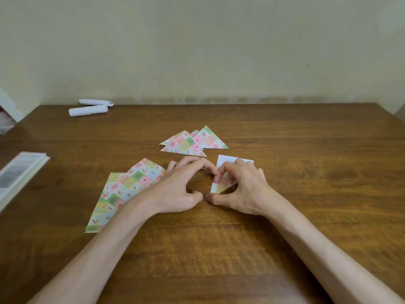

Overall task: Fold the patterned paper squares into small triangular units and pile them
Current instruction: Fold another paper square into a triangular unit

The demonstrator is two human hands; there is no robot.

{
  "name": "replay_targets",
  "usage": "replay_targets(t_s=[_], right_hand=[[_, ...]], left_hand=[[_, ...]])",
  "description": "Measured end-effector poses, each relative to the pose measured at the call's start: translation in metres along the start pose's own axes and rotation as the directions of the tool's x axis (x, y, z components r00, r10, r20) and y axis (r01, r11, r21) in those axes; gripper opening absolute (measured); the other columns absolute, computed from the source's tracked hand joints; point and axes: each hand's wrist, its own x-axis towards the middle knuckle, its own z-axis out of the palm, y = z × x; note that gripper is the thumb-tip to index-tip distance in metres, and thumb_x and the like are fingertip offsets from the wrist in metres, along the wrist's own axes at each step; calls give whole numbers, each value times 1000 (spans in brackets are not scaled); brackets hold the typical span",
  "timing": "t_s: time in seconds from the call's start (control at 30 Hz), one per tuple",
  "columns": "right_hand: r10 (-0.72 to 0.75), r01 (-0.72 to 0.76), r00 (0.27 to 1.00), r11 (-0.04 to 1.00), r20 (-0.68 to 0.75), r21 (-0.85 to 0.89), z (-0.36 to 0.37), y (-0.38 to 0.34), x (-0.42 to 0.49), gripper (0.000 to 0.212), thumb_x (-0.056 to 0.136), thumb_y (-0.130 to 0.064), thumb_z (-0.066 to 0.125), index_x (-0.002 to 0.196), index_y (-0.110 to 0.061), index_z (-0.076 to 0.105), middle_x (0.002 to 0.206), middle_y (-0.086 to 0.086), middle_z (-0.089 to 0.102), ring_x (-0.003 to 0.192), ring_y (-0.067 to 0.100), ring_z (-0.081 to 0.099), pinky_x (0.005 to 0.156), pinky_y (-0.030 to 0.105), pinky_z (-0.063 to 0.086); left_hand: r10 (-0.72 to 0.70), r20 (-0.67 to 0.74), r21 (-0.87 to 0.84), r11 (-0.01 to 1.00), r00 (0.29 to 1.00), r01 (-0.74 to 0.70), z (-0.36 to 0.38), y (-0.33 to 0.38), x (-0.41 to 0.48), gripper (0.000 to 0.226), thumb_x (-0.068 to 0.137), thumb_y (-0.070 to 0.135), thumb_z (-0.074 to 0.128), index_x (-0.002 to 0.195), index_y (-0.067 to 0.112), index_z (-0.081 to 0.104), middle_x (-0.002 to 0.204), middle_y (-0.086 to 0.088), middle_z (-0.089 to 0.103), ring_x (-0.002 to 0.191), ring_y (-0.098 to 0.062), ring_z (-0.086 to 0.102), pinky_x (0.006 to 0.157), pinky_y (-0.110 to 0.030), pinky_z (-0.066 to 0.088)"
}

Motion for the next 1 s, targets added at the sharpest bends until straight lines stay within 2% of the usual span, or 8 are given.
replay_targets(t_s=[0.1, 0.23, 0.47, 0.67, 0.73, 0.8, 0.93, 1.0], right_hand=[[-1, 0, 1000, 997, 13, 73, -1, 3, -1, 40, 71, -66, 79, 96, -40, 61, 103, -13, 50, 110, 8, 44, 94, 30, 25], [-17, 19, 1000, 994, -20, 107, 0, 7, -2, 35, 73, -61, 81, 95, -41, 63, 101, -14, 53, 108, 8, 46, 96, 30, 28], [-21, 24, 998, 998, -51, 50, 4, 5, -5, 37, 74, -60, 80, 100, -41, 61, 100, -17, 50, 106, 5, 43, 92, 28, 25], [-43, 51, 996, 993, -74, 109, 2, 10, -7, 29, 80, -50, 79, 101, -41, 62, 99, -16, 54, 107, 5, 48, 101, 31, 30], [-51, 58, 996, 994, -78, 89, 3, 9, -8, 29, 80, -50, 78, 102, -41, 61, 99, -18, 53, 108, 6, 47, 100, 31, 30], [-55, 62, 995, 994, -78, 89, 4, 9, -8, 29, 81, -50, 78, 102, -42, 59, 99, -17, 54, 108, 5, 47, 100, 31, 30], [-53, 63, 996, 990, -75, 127, 3, 12, -7, 28, 83, -45, 77, 104, -41, 61, 103, -16, 56, 108, 6, 49, 98, 31, 28], [-59, 71, 994, 988, -94, 137, 4, 14, -6, 25, 84, -41, 76, 106, -40, 63, 103, -15, 58, 107, 5, 51, 95, 30, 27]], left_hand=[[6, -2, 6, 1000, 1000, -6, 0, 0, 0, 59, 81, 7, 63, 122, 49, 53, 129, 35, 43, 131, 15, 25, 105, -26, 25], [34, -27, 1, 999, 999, -34, 2, 3, 0, 43, 90, 15, 66, 122, 42, 57, 123, 51, 33, 115, 36, 15, 92, -1, 16], [4, -25, -9, 1000, 1000, -5, 5, -2, 1, 41, 91, 27, 69, 121, 50, 53, 130, 34, 40, 120, 27, 17, 92, -14, 23], [67, -83, 19, 998, 994, -65, 8, 0, 2, 34, 93, 28, 73, 119, 42, 57, 126, 44, 38, 118, 34, 17, 91, 3, 13], [76, -97, 14, 997, 992, -75, 9, -3, 3, 33, 92, 30, 73, 118, 43, 57, 126, 40, 44, 128, 24, 23, 103, -9, 17], [76, -95, 24, 997, 993, -74, 9, -5, 3, 36, 91, 32, 74, 119, 45, 56, 128, 37, 46, 131, 19, 26, 105, -17, 23], [79, -100, 36, 997, 992, -75, 9, -2, 1, 39, 91, 27, 76, 122, 40, 57, 126, 51, 33, 118, 34, 19, 92, 4, 14], [78, -104, 33, 997, 992, -75, 10, -2, 2, 39, 90, 28, 77, 122, 41, 58, 124, 55, 31, 116, 36, 19, 91, 4, 15]])
